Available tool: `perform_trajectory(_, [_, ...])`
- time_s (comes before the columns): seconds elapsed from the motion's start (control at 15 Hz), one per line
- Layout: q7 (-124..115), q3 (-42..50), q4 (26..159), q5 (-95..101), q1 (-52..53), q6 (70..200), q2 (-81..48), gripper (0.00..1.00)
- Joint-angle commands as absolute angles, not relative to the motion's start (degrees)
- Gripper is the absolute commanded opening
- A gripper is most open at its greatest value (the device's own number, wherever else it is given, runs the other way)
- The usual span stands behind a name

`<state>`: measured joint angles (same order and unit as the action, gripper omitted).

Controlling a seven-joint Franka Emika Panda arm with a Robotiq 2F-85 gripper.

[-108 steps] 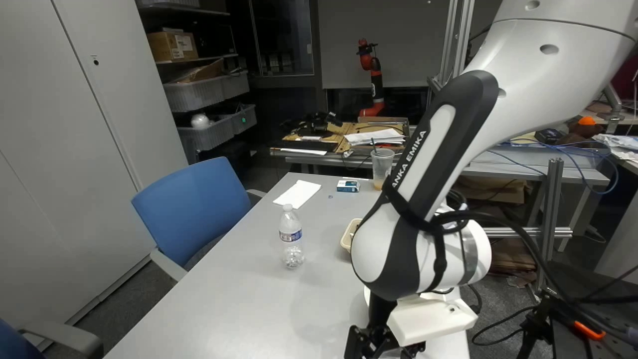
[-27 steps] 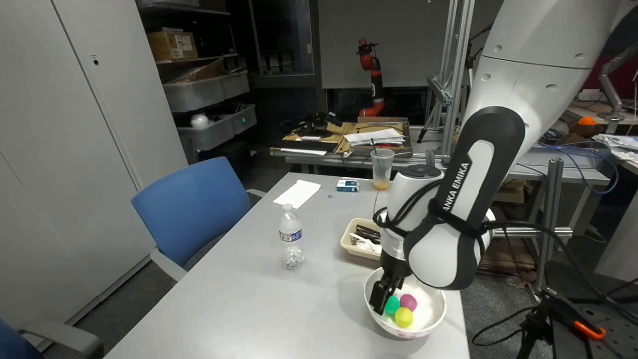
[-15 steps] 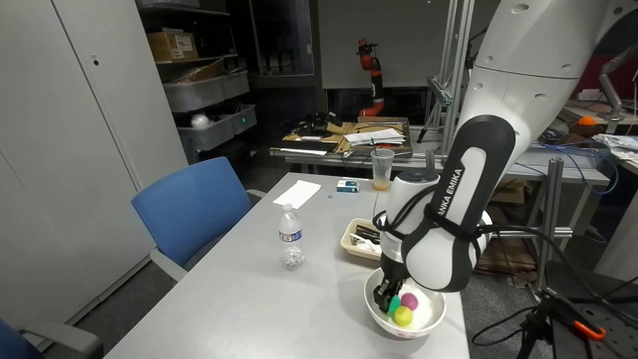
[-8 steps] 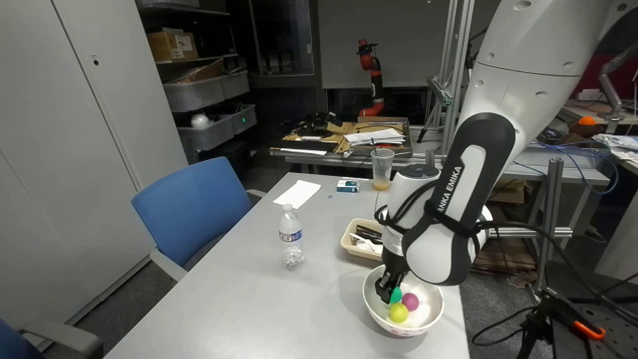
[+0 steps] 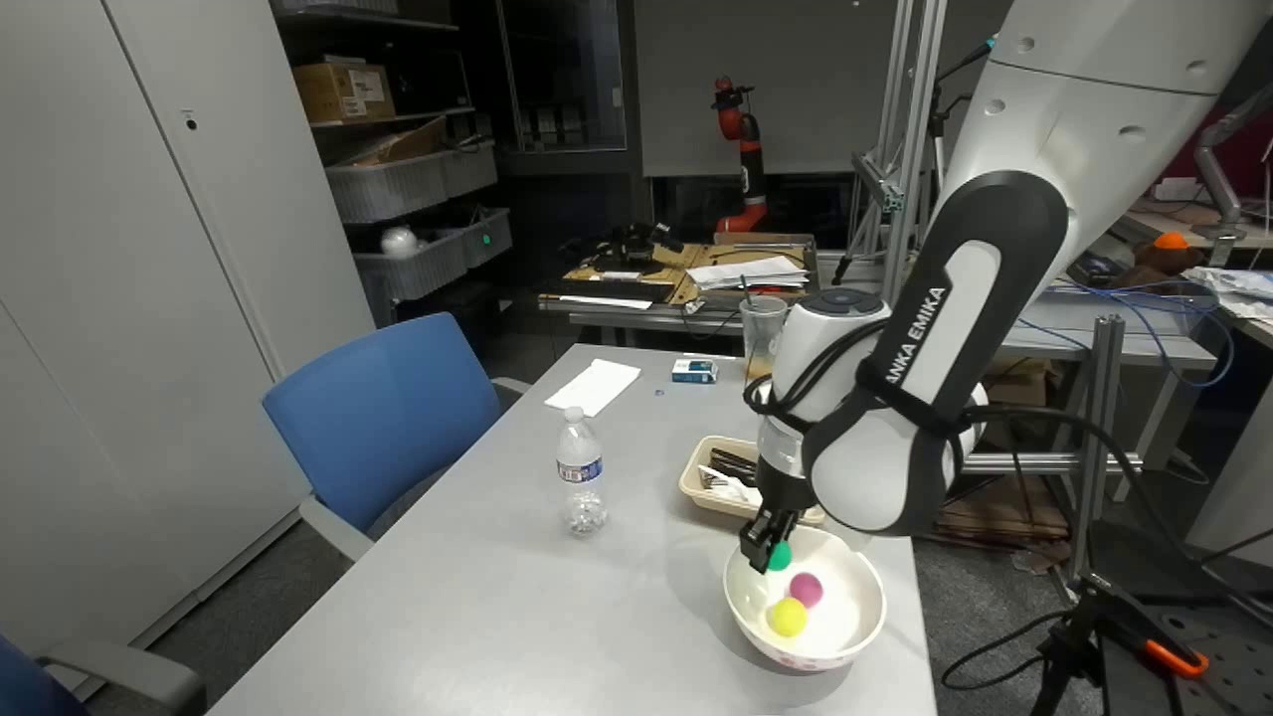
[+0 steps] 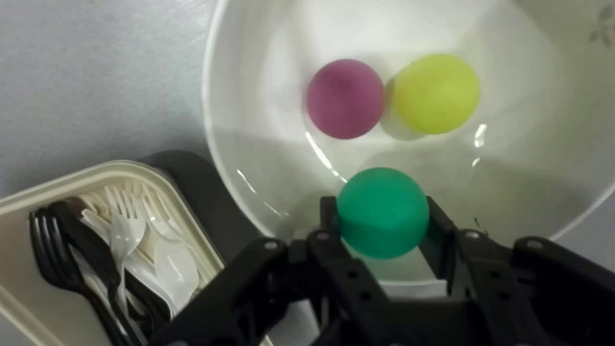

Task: Take the red and green balls out of the white bowl

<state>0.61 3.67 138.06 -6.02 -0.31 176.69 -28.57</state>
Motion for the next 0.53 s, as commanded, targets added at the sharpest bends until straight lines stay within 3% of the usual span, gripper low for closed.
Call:
perform_trajectory(0.0, [-1.2,4.3,141.8,-4.4,1.3,175.6,-22.9,0.18])
perform_trajectory(0.47, [1.4,-6.5,144.9,-8.0,-4.5,177.0,-15.7,0.18])
